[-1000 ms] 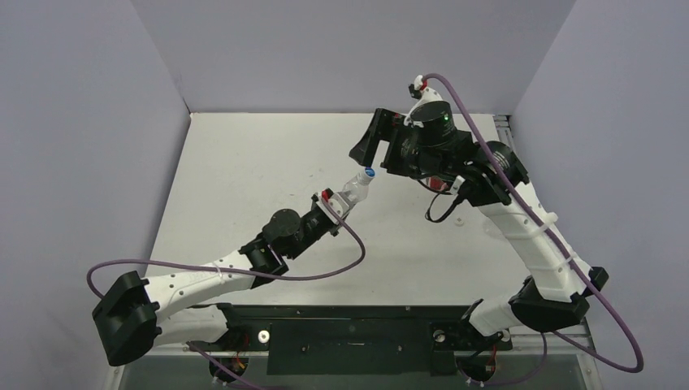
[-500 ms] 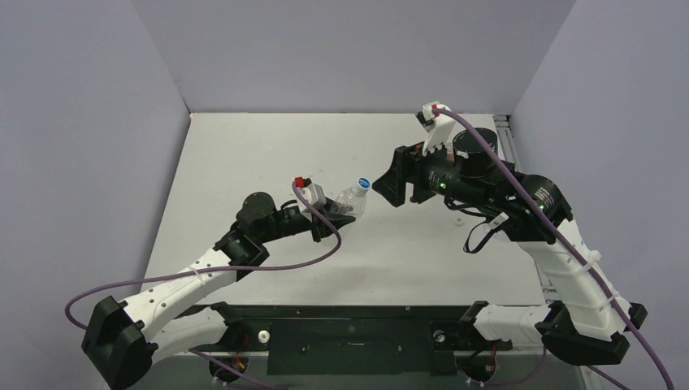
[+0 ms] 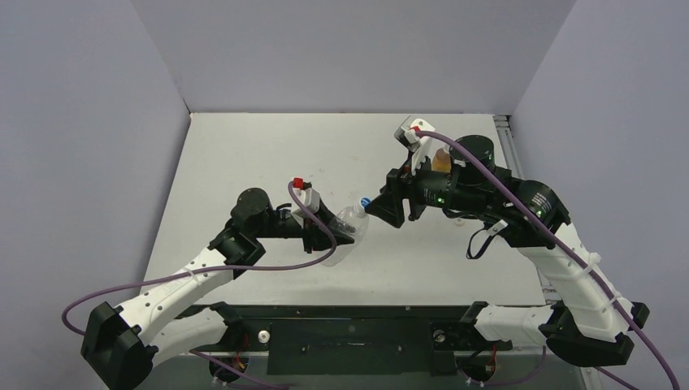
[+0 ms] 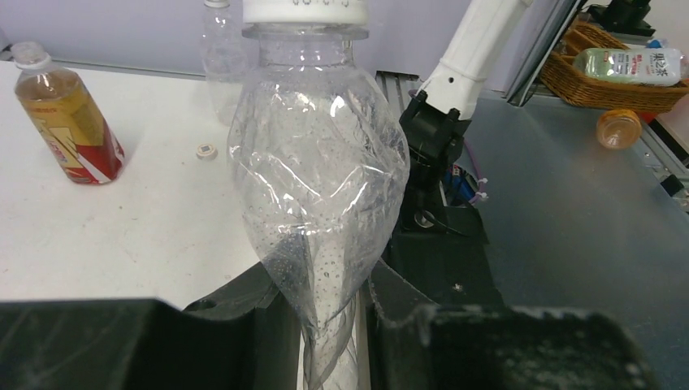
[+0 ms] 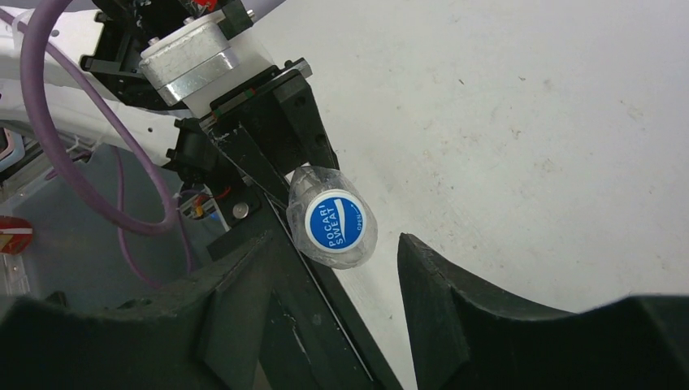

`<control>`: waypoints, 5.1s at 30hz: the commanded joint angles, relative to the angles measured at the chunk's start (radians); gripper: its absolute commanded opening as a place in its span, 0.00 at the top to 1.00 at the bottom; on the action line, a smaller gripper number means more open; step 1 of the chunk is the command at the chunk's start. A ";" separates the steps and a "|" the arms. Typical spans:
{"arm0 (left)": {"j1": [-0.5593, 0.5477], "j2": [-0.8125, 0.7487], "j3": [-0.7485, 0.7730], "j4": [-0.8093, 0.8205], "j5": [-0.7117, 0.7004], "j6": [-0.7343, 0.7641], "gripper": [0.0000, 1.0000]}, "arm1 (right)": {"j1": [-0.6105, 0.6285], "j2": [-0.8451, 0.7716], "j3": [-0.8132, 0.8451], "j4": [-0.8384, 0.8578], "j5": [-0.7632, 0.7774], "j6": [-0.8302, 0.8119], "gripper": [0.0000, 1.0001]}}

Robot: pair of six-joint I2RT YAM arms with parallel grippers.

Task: Screw on the bottle caps
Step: Screw the bottle cap onto the plastic bottle.

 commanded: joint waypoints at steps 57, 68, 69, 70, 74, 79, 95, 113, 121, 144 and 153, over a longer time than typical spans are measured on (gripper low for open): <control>-0.366 0.078 -0.029 0.351 -1.196 0.412 1.00 | 0.079 0.378 0.186 -0.054 0.579 0.626 0.44; -0.215 0.024 -0.060 0.181 -0.898 0.217 1.00 | 0.079 0.216 0.168 -0.005 0.535 0.494 0.20; -0.202 0.025 -0.053 0.141 -0.807 0.212 1.00 | 0.079 0.203 0.163 0.004 0.523 0.459 0.20; -0.188 0.026 -0.039 0.122 -0.778 0.204 1.00 | 0.079 0.181 0.158 0.004 0.506 0.436 0.20; -0.159 0.011 -0.016 0.036 -0.565 0.192 1.00 | 0.079 0.135 0.158 -0.037 0.465 0.268 0.21; -0.114 -0.015 0.014 -0.049 -0.304 0.154 1.00 | 0.077 0.080 0.100 -0.055 0.269 0.110 0.37; -0.018 -0.050 0.041 -0.118 0.095 0.055 1.00 | 0.090 0.033 0.036 -0.094 -0.020 0.001 0.50; -0.016 -0.056 0.043 -0.102 0.113 0.042 1.00 | 0.117 0.092 0.080 -0.141 0.021 -0.017 0.70; -0.026 -0.074 0.033 -0.042 -0.130 0.080 1.00 | 0.121 0.108 0.034 -0.096 0.083 0.100 0.87; -0.444 0.115 0.019 0.367 -1.405 0.503 1.00 | 0.054 0.377 0.119 -0.043 0.425 0.647 0.80; -0.387 0.067 0.001 0.125 -1.187 0.404 1.00 | 0.035 0.284 0.244 -0.070 0.505 0.563 0.17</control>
